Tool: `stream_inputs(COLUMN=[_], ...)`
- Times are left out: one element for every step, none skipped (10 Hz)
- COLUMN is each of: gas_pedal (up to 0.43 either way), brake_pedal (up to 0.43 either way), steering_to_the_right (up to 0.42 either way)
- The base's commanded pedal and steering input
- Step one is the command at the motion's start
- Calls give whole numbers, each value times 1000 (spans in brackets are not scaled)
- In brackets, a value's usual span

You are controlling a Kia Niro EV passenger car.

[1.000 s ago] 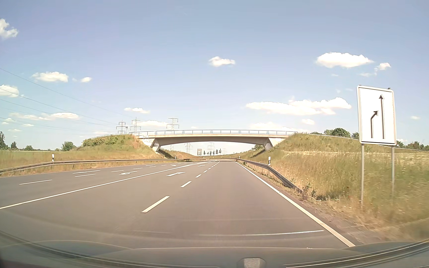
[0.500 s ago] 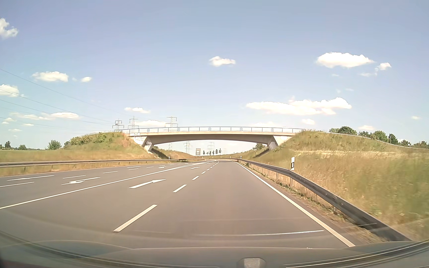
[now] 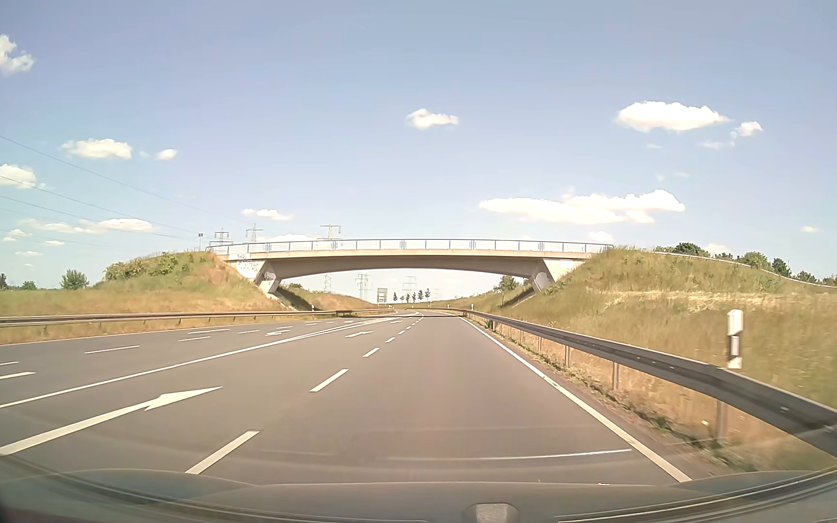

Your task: Follow the waypoints while adhering to traffic rules and regulations

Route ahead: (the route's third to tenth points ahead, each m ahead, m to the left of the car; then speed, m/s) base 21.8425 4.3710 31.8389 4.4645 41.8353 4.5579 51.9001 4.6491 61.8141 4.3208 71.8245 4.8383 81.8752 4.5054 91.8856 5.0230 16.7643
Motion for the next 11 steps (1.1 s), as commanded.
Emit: stream_inputs(gas_pedal=[398,398,398,398,398,398,398,398,398,398,390], brake_pedal=[37,30,30,30,30,30,30,30,30,30,30], steering_to_the_right=[1,1,1,0,-1,-1,-1,-2,-2,-2,-2])
